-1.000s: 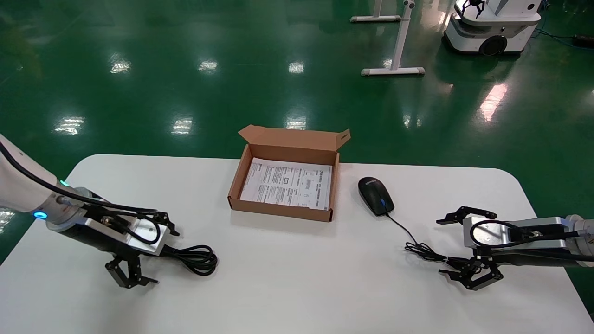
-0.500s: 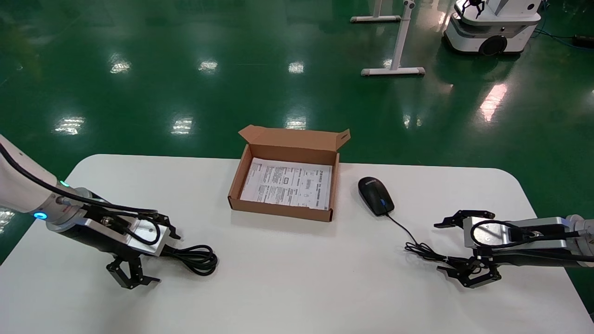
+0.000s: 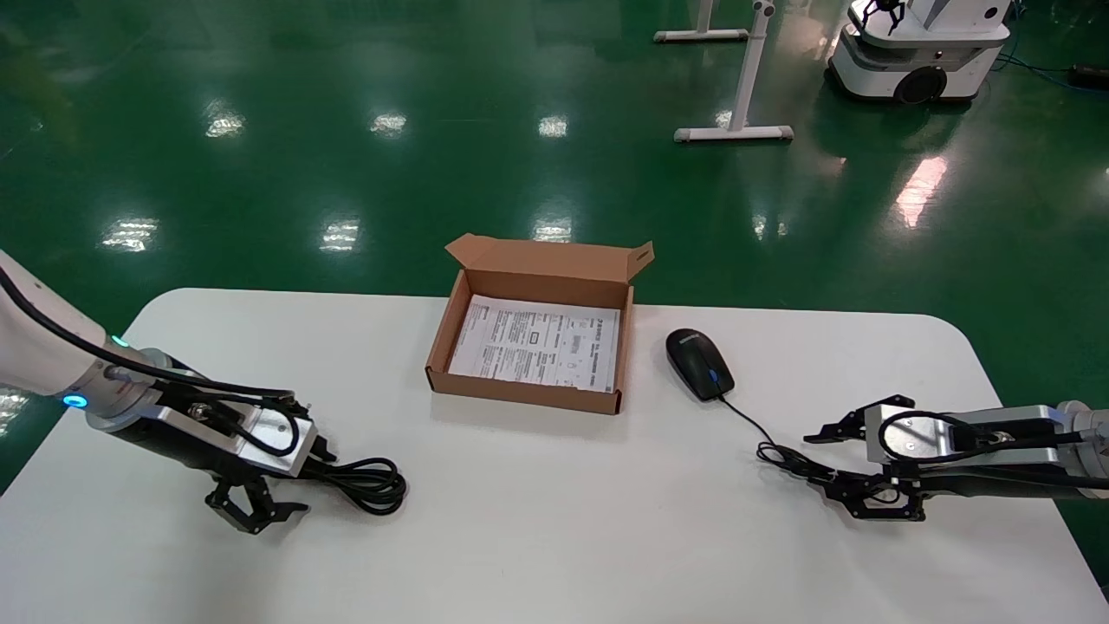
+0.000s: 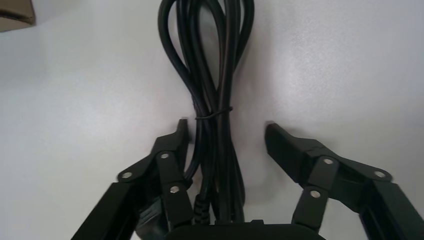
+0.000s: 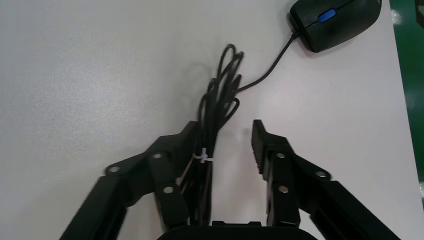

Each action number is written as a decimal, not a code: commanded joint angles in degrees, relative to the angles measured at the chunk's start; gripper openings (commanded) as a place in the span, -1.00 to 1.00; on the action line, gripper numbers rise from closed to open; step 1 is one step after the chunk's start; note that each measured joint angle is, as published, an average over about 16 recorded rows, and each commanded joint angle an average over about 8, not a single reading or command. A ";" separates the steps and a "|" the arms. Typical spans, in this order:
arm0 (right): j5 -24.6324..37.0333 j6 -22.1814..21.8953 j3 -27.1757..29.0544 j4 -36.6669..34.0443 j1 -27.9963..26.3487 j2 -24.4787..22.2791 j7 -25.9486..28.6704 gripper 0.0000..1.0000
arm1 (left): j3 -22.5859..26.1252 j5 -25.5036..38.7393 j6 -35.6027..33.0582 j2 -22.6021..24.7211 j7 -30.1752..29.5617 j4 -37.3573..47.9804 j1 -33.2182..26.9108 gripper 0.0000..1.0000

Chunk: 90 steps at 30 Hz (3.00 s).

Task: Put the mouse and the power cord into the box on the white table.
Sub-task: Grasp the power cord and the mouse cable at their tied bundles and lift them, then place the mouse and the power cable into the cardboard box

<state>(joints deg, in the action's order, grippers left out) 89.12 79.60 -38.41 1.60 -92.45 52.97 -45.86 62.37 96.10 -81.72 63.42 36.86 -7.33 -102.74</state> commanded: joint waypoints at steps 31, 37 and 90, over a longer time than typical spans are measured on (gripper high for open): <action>-2.46 1.98 1.74 1.60 -5.52 -2.26 1.22 -1.00 | -4.04 -5.75 -4.97 -5.02 -2.10 -3.79 -5.91 -1.00; -4.65 2.17 3.35 3.32 -11.34 -2.39 3.97 -1.00 | -5.93 -7.56 -5.28 -8.52 -5.38 -10.91 -11.96 -1.00; -7.38 -13.33 3.49 5.39 -5.39 25.02 -0.09 -1.00 | -7.26 -6.50 0.30 -2.33 -7.03 -16.71 -24.18 -1.00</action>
<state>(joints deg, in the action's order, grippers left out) 81.50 65.95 -34.94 7.16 -97.86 77.93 -45.77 55.13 89.65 -81.32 61.08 29.72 -24.03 -126.89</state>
